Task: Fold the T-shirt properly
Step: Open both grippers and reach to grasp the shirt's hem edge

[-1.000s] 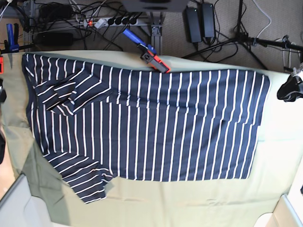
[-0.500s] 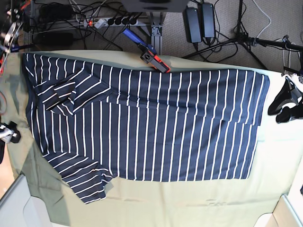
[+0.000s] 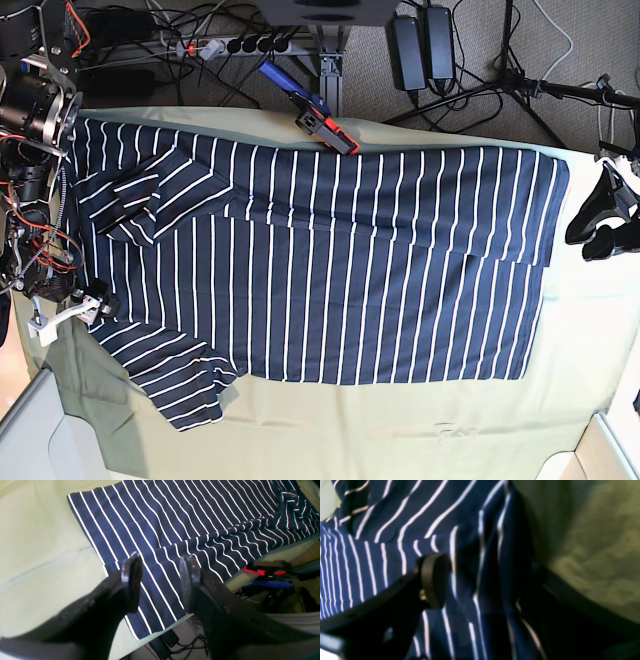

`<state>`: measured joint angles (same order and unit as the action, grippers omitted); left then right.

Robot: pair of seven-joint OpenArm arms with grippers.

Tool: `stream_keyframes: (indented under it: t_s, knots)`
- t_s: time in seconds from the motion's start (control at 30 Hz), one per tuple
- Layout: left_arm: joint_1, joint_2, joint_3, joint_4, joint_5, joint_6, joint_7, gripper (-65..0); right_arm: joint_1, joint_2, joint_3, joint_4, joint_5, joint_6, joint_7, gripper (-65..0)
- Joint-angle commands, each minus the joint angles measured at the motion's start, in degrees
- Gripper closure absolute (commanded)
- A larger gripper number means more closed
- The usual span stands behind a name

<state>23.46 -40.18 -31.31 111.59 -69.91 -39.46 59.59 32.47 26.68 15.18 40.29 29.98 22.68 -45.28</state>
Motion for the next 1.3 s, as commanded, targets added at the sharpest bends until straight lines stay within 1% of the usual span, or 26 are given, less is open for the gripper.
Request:
stream_keyframes:
  t_s: [0.0, 0.27, 0.3, 0.33, 0.37, 0.43, 0.47, 0.5, 0.53, 0.57, 0.63, 0.7, 0.77, 0.87, 1.0, 1.07, 1.1, 1.17, 1.2, 1.27]
  knots:
    - [-0.26, -1.25, -0.63, 0.70, -0.98, -0.54, -1.09, -27.9, 1.44, 0.13, 0.07, 1.22, 0.48, -2.34, -1.49, -40.4]
    - [-0.26, -1.25, -0.63, 0.70, -0.96, -0.54, -1.55, -27.9, 1.33, -0.15, 0.07, 6.95, 1.05, -2.34, -3.39, -40.2]
    - [-0.26, -1.25, -0.63, 0.70, -0.94, -0.54, -1.55, -27.9, 1.33, -0.15, 0.07, 7.32, 1.05, -2.34, -3.39, -38.7]
    - [-0.26, -1.25, -0.63, 0.70, -0.94, -0.54, -1.57, -28.0, 1.33, -0.15, 0.07, 7.56, 1.03, -2.34, -3.39, -34.5]
    - [-0.28, -1.25, -0.63, 0.70, -0.94, -0.54, -1.60, -27.9, 1.33, -0.15, 0.07, 7.61, 1.03, -2.34, -3.34, -28.2]
    - [-0.26, -1.25, -0.63, 0.70, -0.92, -0.54, -1.77, -27.9, 1.31, -0.17, 0.07, 7.58, 1.03, -2.36, -3.13, -13.3]
    - [-0.28, -1.25, -0.63, 0.70, -0.92, -0.54, -1.79, -27.9, 1.31, -0.17, 0.07, 7.58, 0.98, -2.36, -3.13, -7.0]
    - [-0.28, -1.25, -0.63, 0.70, -0.92, -0.54, -1.99, -27.9, 1.31, -0.15, 0.07, 7.58, 0.79, -2.34, -3.13, -1.6]
    - [-0.26, -1.27, -0.63, 0.70, -0.92, -0.54, -2.21, -27.4, 1.33, -0.15, 0.07, 7.58, 0.52, -2.34, -3.13, 0.0]
    - [-0.26, -1.25, -0.63, 0.70, -0.92, -0.54, -2.45, -25.3, 1.33, -0.15, 0.07, 7.58, 0.13, -2.34, -3.13, 0.0]
    - [-0.28, -1.25, -0.63, 0.70, -0.31, -0.54, -3.45, -19.0, 1.31, -0.15, 0.07, 7.61, -1.75, -2.34, -3.17, 0.0]
    - [-0.28, -1.25, -0.57, 0.70, 2.75, -0.54, -6.12, -15.0, 1.31, -0.13, 0.07, 7.58, -2.95, -2.34, -3.17, 0.0]
    - [-0.35, -1.25, -0.52, 0.68, 6.05, -0.54, -9.38, -14.8, 1.31, -0.13, 0.07, 7.58, -2.99, -2.34, -3.19, 0.0]
    - [-1.03, -1.25, 0.52, 0.68, 10.14, -0.54, -12.39, -14.9, 1.31, -0.17, 0.07, 7.58, -2.97, -2.34, -3.21, 0.0]
    - [-4.44, -1.27, 6.73, 0.68, 16.09, -0.54, -13.35, -14.9, 1.31, -0.20, 0.07, 7.58, -2.95, -2.34, -3.19, 0.0]
    - [-7.21, -1.25, 11.21, 0.52, 21.38, -0.54, -15.74, -14.9, 1.31, -0.20, 0.07, 7.58, -2.97, -2.34, -3.19, 0.0]
    - [-8.90, -1.22, 13.38, 0.11, 24.83, 0.02, -17.29, -14.9, 1.29, -0.17, 0.07, 7.58, -2.99, -2.34, -3.19, 0.0]
    - [-12.85, -1.14, 16.98, -2.21, 30.34, 3.74, -20.48, -14.9, 1.14, -0.17, 0.07, 7.58, -2.99, -2.32, -3.23, 0.0]
    - [-14.97, -0.76, 18.21, -3.98, 31.93, 4.79, -21.68, -14.9, 1.01, -0.17, 0.07, 7.58, -2.99, -2.34, -3.23, 0.0]
    - [-19.65, 0.20, 19.91, -9.03, 32.87, 6.21, -22.34, -14.9, 0.98, -0.17, 0.07, 7.58, -3.02, -2.32, -3.76, 0.0]
